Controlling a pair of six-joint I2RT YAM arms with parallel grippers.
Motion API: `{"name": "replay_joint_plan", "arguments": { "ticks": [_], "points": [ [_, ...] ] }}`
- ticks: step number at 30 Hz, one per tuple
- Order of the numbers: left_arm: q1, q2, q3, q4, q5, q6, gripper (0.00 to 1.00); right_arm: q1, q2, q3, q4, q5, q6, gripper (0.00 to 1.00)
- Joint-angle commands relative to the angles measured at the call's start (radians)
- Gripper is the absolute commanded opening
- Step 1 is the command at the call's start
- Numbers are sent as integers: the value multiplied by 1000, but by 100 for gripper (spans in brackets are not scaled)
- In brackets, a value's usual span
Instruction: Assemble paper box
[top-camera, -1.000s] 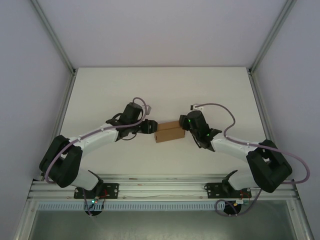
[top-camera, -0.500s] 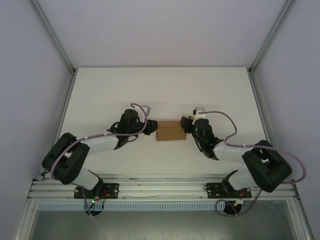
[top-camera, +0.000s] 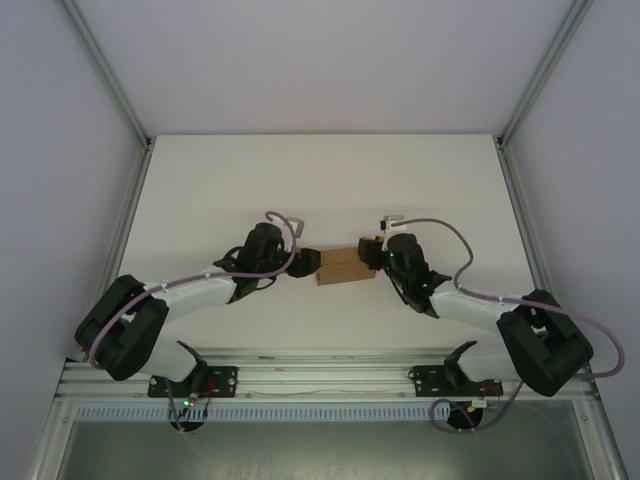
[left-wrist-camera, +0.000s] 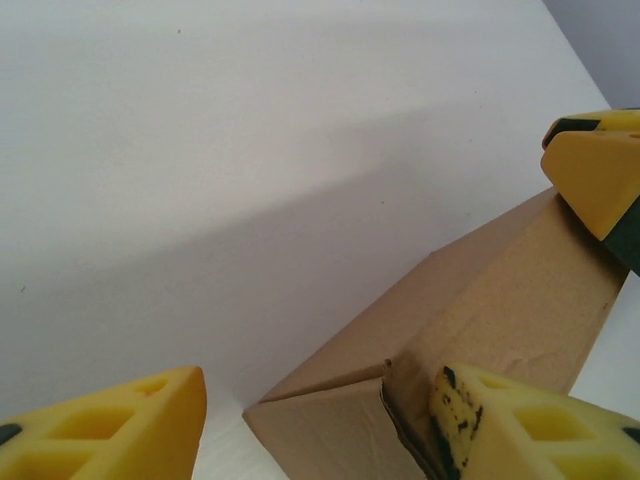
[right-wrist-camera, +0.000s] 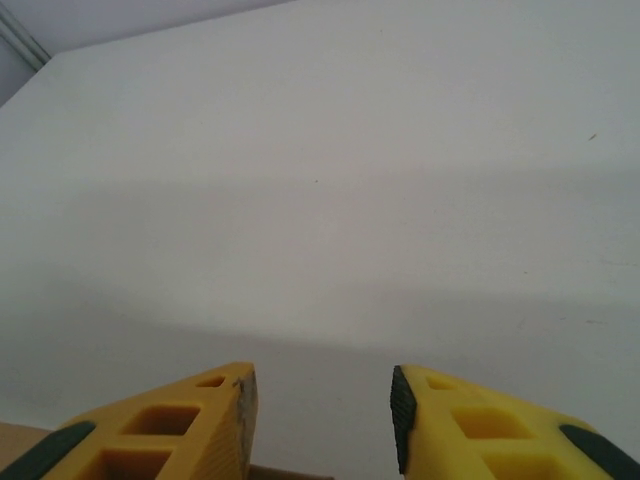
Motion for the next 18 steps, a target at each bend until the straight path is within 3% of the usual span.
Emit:
{"name": "replay_joint_plan", "arguments": {
  "ticks": [1, 4, 6, 12, 15, 17, 18],
  "points": [
    [-21, -2, 27, -155, -28, 9, 67, 20, -29, 62, -199, -37, 8, 49],
    [-21, -38, 55, -176, -65, 8, 83, 20, -55, 94, -222, -24, 13, 58],
    [-21, -58, 78, -205, -98, 13, 100, 20, -67, 110, -232, 0, 19, 62],
    [-16, -50, 134, -234, -159, 22, 100, 6, -68, 168, -296, 26, -19, 74],
    [-14, -45, 173, -261, -169, 27, 100, -5, -80, 208, -330, -51, -93, 85],
    [-7, -54, 201, -285, -202, 30, 100, -10, -92, 235, -363, -126, -200, 100],
    [0, -60, 216, -302, -219, 30, 100, -9, -97, 251, -385, -157, -264, 100]
  ]
}}
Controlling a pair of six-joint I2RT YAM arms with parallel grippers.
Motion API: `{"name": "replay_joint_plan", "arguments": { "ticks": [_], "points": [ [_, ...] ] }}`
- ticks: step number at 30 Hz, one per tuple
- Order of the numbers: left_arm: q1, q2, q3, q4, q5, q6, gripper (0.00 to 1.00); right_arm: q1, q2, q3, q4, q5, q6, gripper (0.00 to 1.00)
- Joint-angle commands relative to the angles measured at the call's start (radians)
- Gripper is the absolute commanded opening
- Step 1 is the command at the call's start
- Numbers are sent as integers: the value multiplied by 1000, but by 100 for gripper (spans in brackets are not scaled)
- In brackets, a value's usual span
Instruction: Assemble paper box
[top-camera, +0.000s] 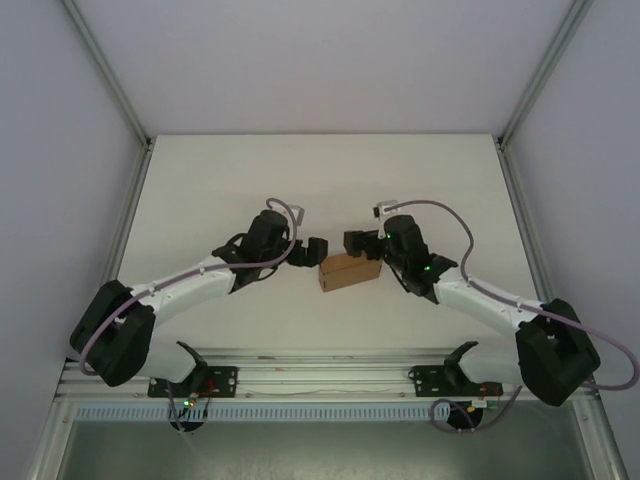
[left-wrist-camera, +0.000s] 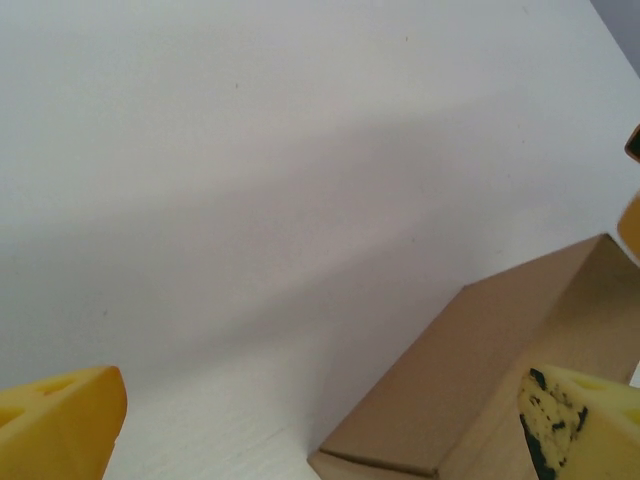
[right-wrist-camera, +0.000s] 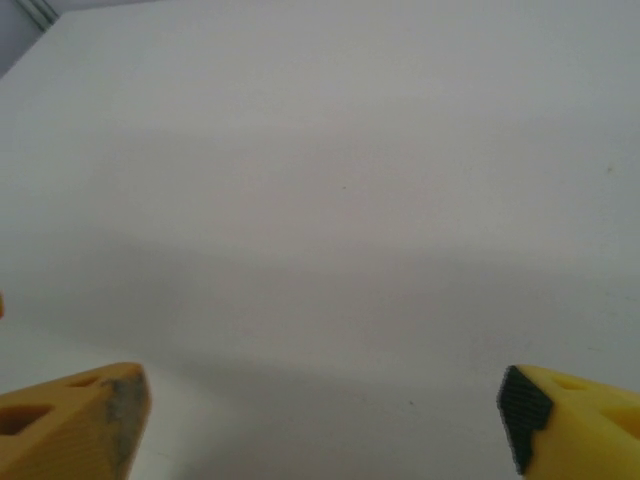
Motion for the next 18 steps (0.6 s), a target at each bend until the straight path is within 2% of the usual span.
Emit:
{"name": "replay_joint_plan", "arguments": {
  "ticks": [1, 3, 7, 9, 12, 15, 18],
  "points": [
    [23, -25, 68, -87, -86, 18, 100, -7, -40, 70, -100, -118, -226, 100],
    [50, -33, 102, -147, -115, 21, 100, -11, -44, 111, -188, -206, -395, 100],
    [115, -49, 134, -253, -265, -13, 100, -12, -22, 218, -443, -421, -734, 100],
    [171, -46, 148, -290, -273, -28, 100, -11, 0, 274, -592, -490, -927, 100],
    [231, -28, 167, -347, -269, -31, 100, -11, 46, 343, -748, -521, -1185, 100],
    [245, -21, 171, -371, -278, -5, 100, -8, 115, 412, -834, -492, -1294, 100],
    [246, -30, 158, -369, -308, 3, 100, -5, 209, 497, -947, -426, -1330, 100]
  ]
}}
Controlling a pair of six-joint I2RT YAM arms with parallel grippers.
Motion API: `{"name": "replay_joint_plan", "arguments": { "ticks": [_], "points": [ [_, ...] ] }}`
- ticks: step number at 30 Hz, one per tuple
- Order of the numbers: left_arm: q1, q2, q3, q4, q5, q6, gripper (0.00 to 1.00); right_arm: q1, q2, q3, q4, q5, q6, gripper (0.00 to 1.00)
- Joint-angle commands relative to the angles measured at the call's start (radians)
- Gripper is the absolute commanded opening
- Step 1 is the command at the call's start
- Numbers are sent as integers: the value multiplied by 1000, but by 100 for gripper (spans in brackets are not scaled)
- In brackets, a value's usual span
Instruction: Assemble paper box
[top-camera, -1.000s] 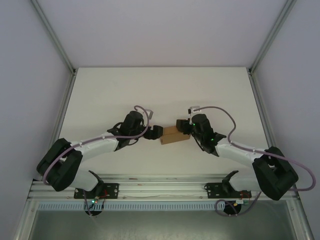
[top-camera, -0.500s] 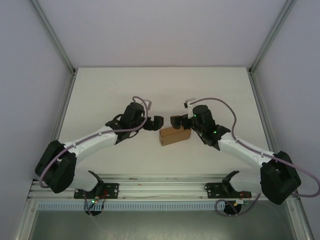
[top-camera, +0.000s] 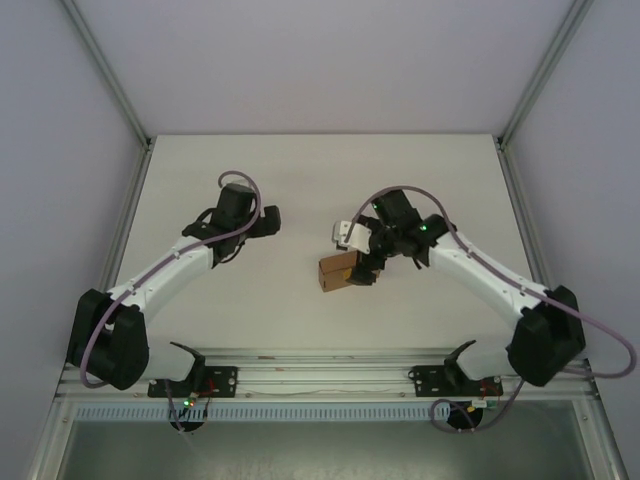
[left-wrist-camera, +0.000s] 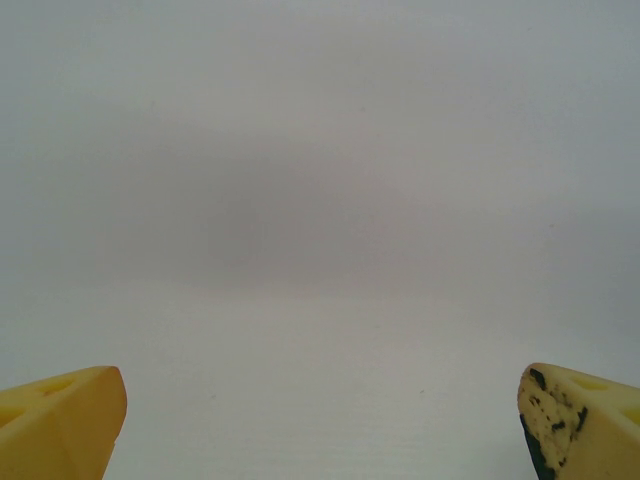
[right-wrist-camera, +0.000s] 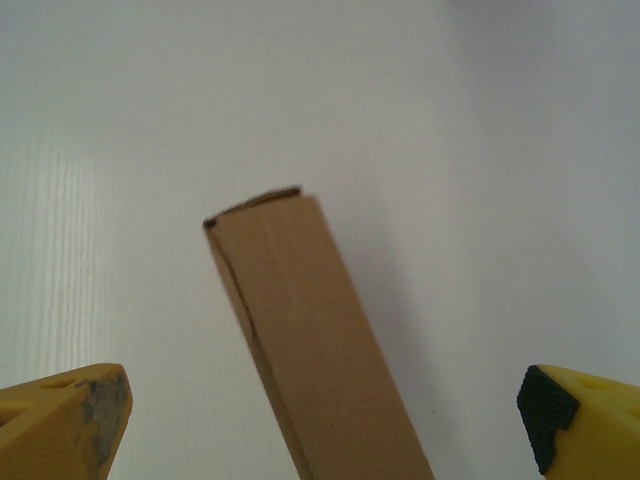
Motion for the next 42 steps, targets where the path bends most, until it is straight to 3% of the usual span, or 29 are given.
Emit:
{"name": "replay_joint_plan", "arguments": {
  "ticks": [1, 7, 13, 20, 23, 28, 33, 38, 42],
  "points": [
    [-2, -4, 10, -49, -66, 10, 100, 4, 90, 84, -211, 55, -171, 100],
    [2, -15, -24, -32, -74, 4, 100, 29, 260, 195, -316, 124, -218, 96],
    [4, -24, -44, -28, -21, -20, 100, 60, 369, 218, -239, 203, -177, 90],
    [4, -82, -70, -20, -37, 8, 100, 64, 469, 298, -357, 244, -144, 76],
    [4, -100, -78, -17, -36, 14, 100, 69, 471, 302, -339, 265, -109, 63],
    [5, -118, -91, -21, -32, 10, 100, 82, 432, 264, -203, 355, -36, 46],
    [4, -145, -101, -33, -50, 5, 100, 84, 371, 200, -13, 476, 35, 43],
    [4, -172, -115, -27, -65, -2, 100, 86, 323, 107, 326, 687, 105, 42],
    [4, -184, -128, -29, -76, -12, 100, 84, 369, 70, 562, 854, 66, 38]
  ]
}}
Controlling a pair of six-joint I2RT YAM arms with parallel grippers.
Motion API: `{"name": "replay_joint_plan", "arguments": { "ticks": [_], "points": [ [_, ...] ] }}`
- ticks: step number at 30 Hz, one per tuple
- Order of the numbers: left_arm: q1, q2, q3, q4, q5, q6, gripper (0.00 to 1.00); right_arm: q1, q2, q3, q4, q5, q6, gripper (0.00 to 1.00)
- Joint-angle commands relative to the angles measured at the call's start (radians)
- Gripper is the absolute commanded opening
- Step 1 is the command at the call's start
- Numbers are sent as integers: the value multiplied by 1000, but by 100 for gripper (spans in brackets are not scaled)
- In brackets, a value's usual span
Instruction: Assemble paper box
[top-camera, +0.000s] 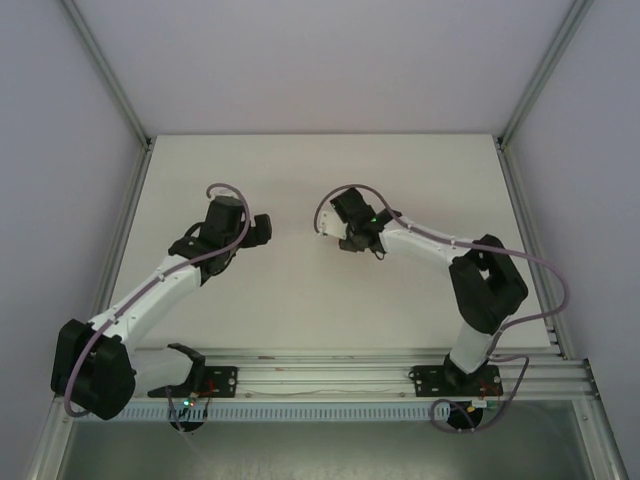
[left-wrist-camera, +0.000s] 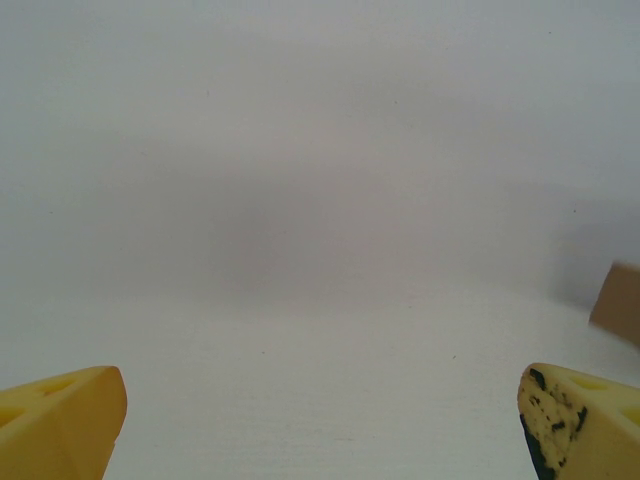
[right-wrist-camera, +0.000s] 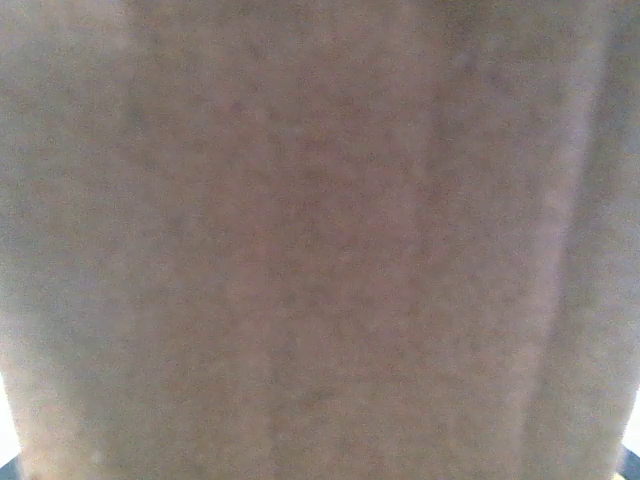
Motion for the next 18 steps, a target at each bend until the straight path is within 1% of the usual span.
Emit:
{"name": "replay_joint_plan", "arguments": {
  "ticks": [1, 3, 7, 12, 13, 16, 17, 18],
  "points": [
    [4, -23, -29, -9, -36, -12, 100, 1, 41, -13, 286, 219, -9, 38],
    [4, -26, -38, -11, -37, -19, 100, 1, 87, 0, 311, 242, -39, 37],
    [5, -35, -51, -11, -39, -27, 100, -3, 146, 2, 358, 223, -78, 38],
    [4, -45, -69, -7, -51, -29, 100, 4, 141, -45, 341, 155, -140, 47],
    [4, -44, -67, -11, -52, -29, 100, 10, 134, -53, 312, 143, -149, 53],
    [4, -44, -54, -22, -55, -18, 100, 27, 92, -63, 187, 87, -140, 75],
    [4, -44, -49, -21, -55, -17, 100, 32, 74, -75, 165, 66, -136, 84],
    [5, -43, -46, -21, -54, -15, 100, 36, 50, -87, 145, 40, -130, 91]
  ]
}}
